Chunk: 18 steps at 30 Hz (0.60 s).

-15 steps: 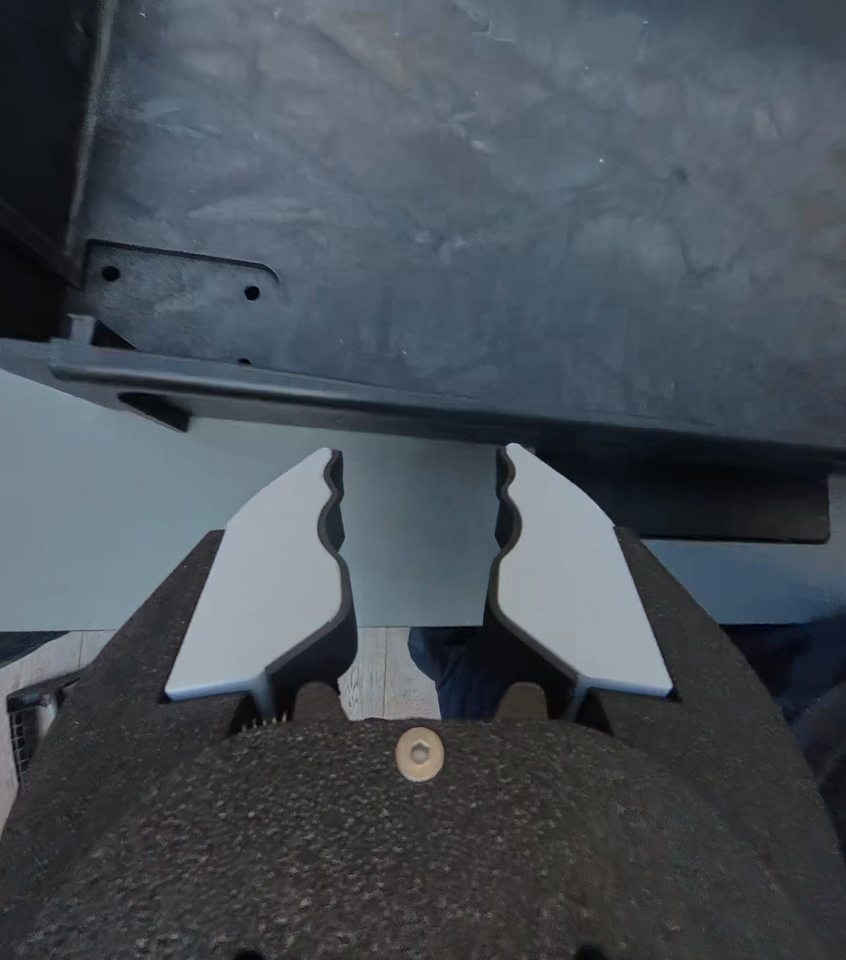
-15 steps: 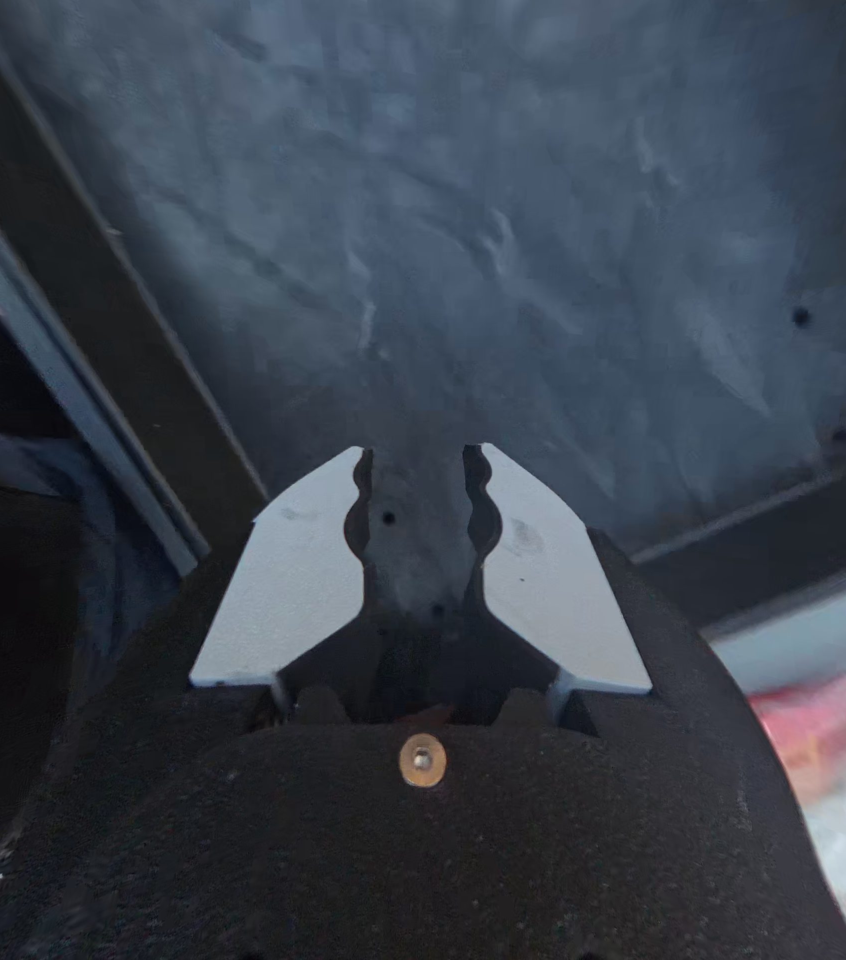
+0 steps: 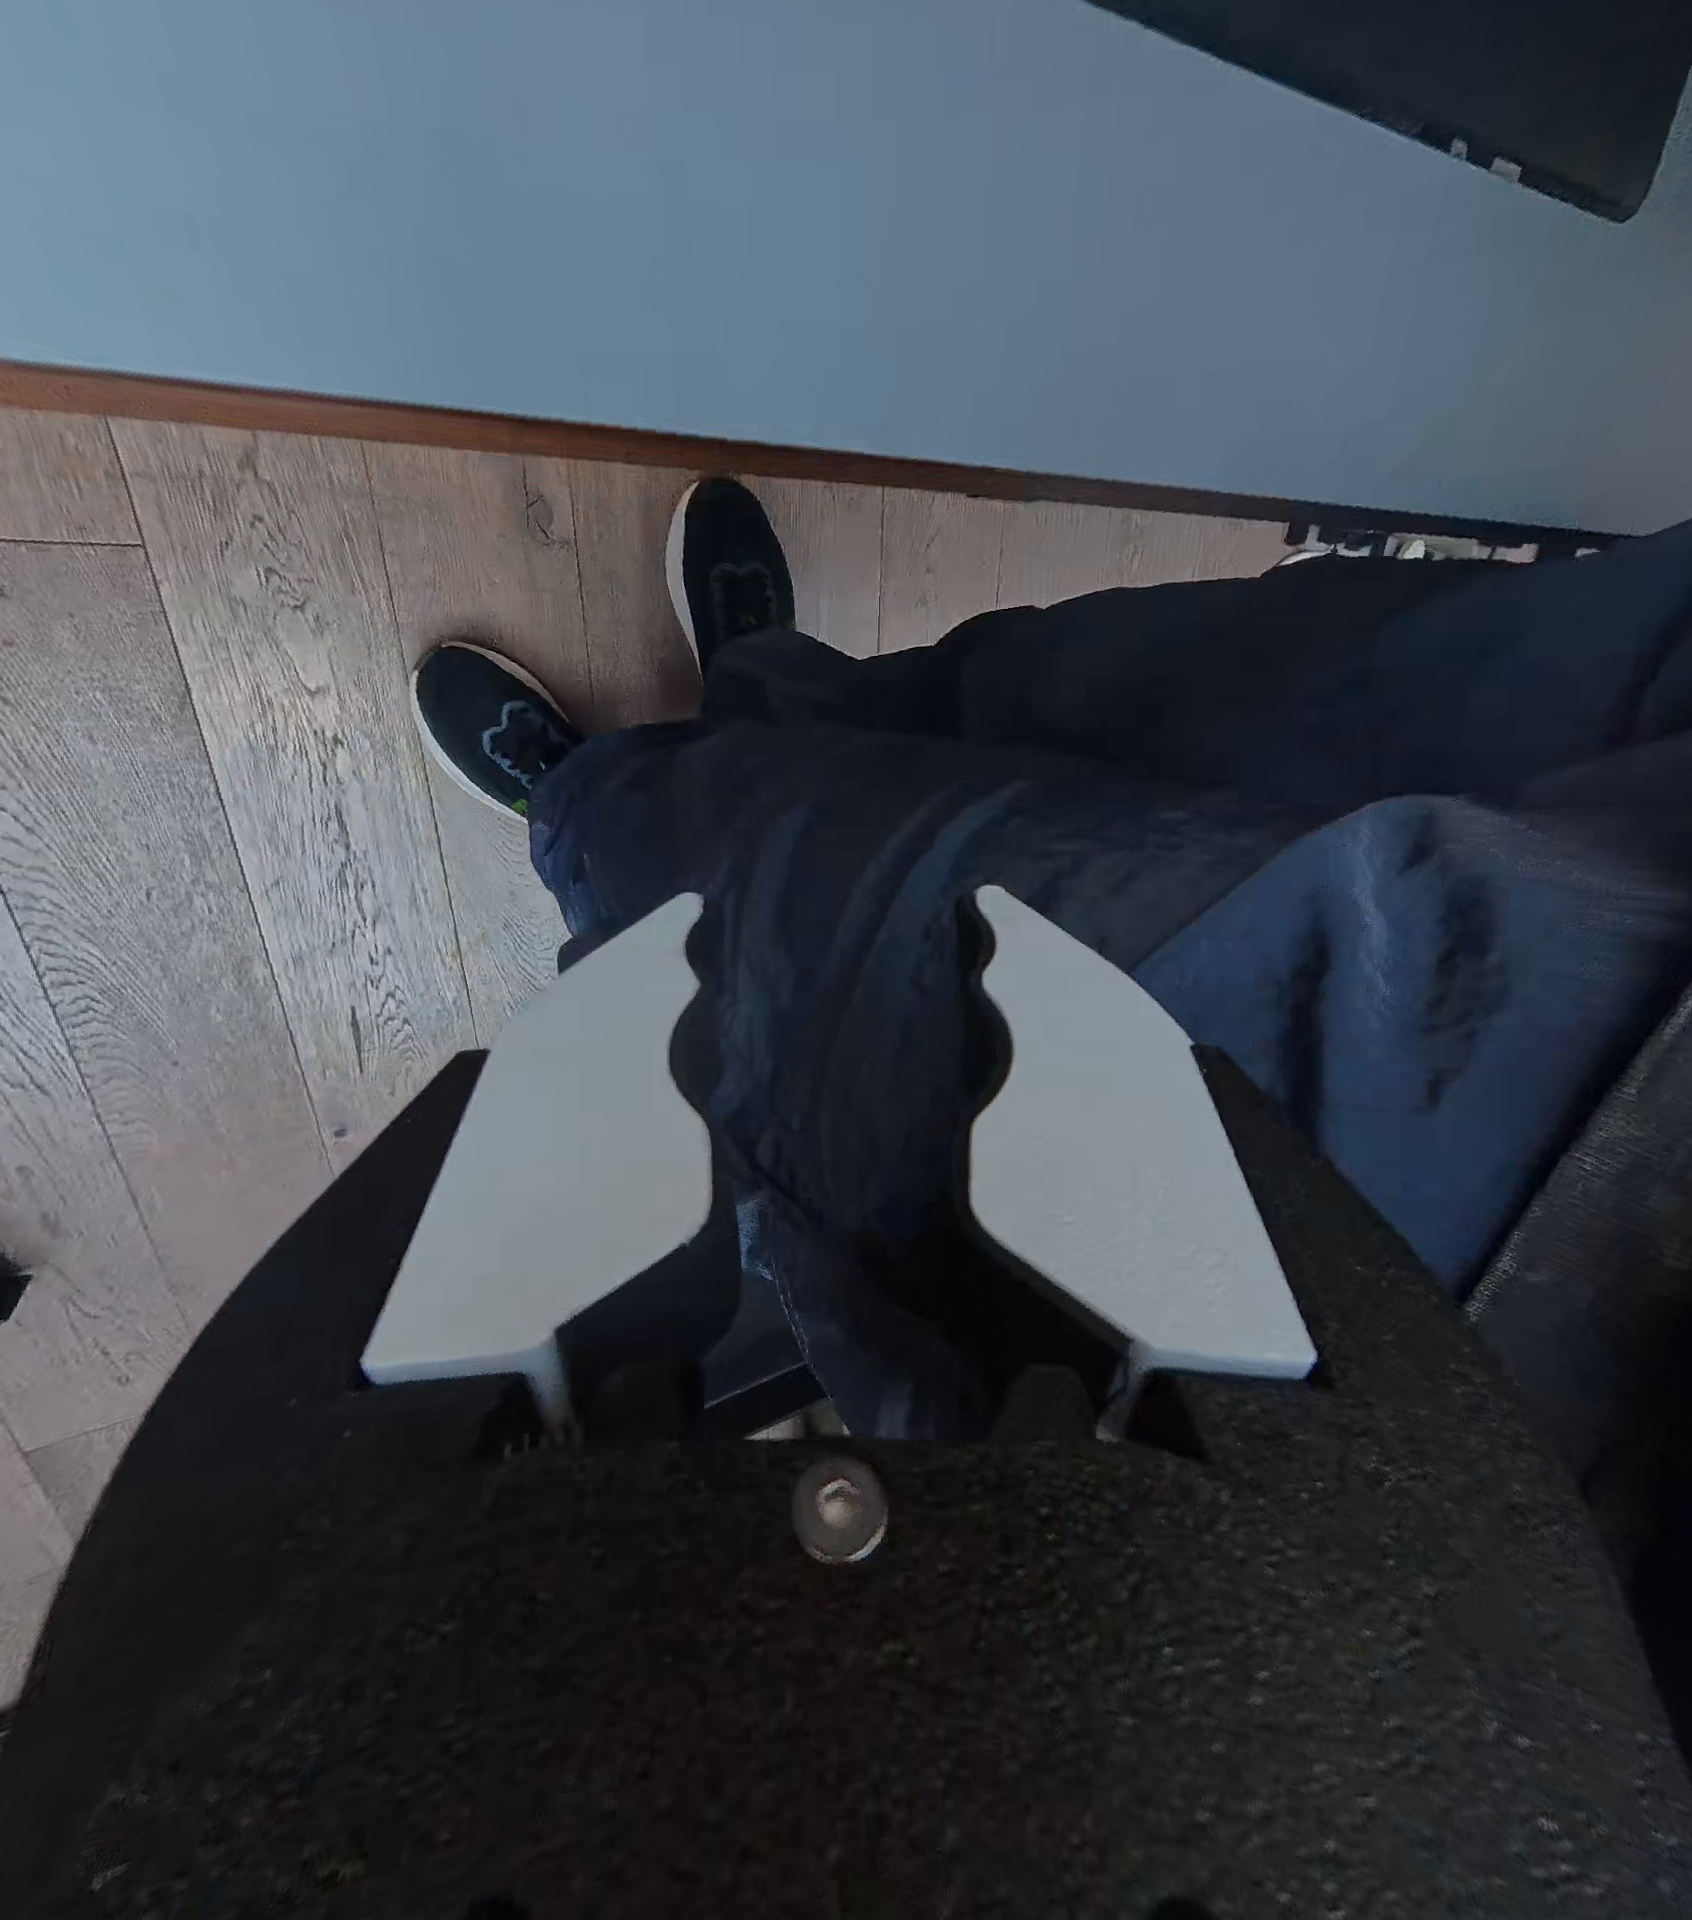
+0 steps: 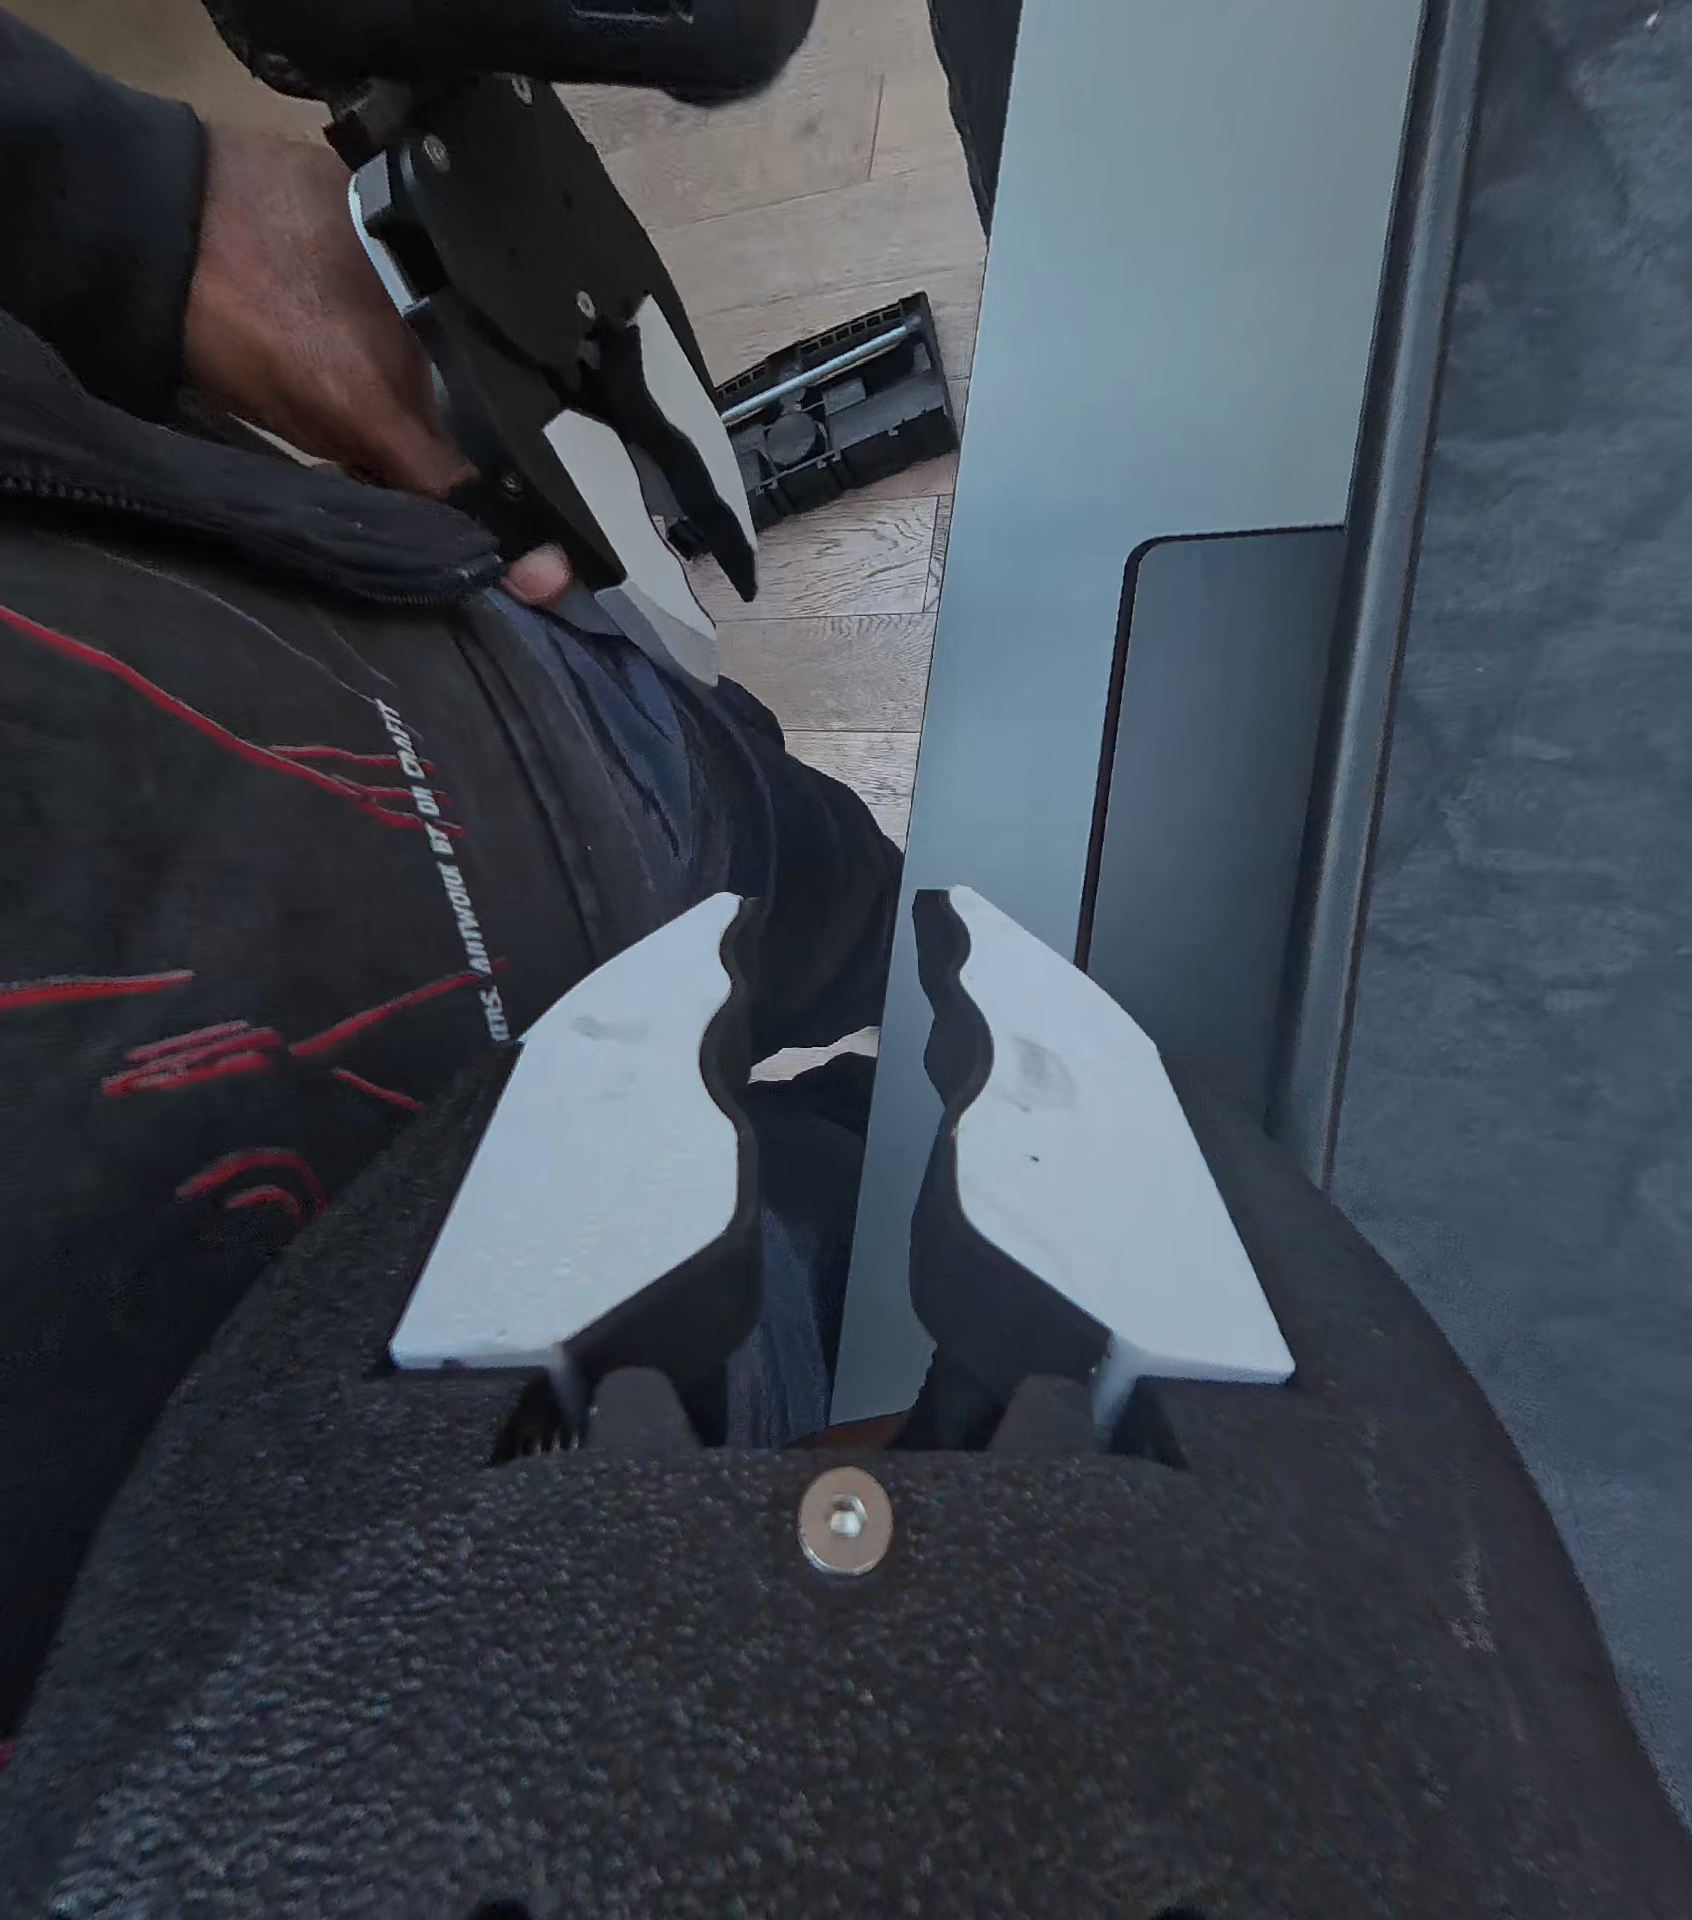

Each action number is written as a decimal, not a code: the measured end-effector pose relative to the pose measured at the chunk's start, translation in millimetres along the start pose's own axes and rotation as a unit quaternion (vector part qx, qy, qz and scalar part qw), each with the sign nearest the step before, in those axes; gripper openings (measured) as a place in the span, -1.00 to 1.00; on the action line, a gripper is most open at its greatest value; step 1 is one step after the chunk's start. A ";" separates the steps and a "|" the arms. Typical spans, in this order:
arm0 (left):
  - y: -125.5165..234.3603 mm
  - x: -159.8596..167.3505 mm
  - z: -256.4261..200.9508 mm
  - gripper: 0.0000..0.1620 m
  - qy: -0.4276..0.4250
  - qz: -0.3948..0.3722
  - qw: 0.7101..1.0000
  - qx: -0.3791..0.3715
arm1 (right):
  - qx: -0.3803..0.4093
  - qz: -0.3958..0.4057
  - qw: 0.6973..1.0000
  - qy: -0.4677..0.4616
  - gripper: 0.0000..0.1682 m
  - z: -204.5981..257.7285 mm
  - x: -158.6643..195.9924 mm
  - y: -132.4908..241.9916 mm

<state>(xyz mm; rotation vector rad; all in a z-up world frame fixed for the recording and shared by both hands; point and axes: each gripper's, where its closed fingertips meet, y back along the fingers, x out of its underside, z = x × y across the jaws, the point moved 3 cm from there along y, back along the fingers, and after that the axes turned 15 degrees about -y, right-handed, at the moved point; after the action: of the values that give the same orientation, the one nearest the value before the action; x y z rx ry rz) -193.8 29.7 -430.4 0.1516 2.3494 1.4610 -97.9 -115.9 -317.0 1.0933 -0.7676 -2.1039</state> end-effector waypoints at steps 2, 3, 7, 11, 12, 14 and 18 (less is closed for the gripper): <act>-1.6 6.6 0.9 -0.42 0.011 -0.001 1.000 0.007 | 0.011 -0.002 1.000 -0.028 -0.66 -1.6 21.8 5.4; -3.7 11.3 0.6 -0.37 0.015 0.007 1.000 0.019 | 0.019 0.001 0.999 -0.042 -0.66 -4.0 35.4 8.0; -9.1 32.4 -0.6 -0.36 -0.013 0.049 0.998 0.041 | 0.044 0.026 0.994 -0.095 -0.69 -11.3 97.7 12.7; -7.3 59.3 -10.5 -0.37 -0.033 0.071 0.994 0.073 | 0.071 0.036 0.983 -0.167 -0.74 -9.1 158.6 7.2; -7.8 67.0 -12.9 -0.37 -0.032 0.071 0.994 0.082 | 0.080 0.030 0.978 -0.192 -0.75 -8.0 171.7 4.1; -10.2 87.7 -16.3 -0.37 -0.021 0.073 0.993 0.092 | 0.105 0.028 0.965 -0.238 -0.74 -5.1 199.6 -3.0; -18.0 143.7 -26.4 -0.38 0.030 0.094 0.989 0.107 | 0.149 0.070 0.946 -0.280 -0.75 15.8 251.6 -11.4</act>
<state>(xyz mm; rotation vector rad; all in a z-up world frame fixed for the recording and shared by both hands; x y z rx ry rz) -334.6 39.5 -472.1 0.4022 2.5983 1.3050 -227.8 -295.1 -438.3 0.5440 -1.4252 -2.2411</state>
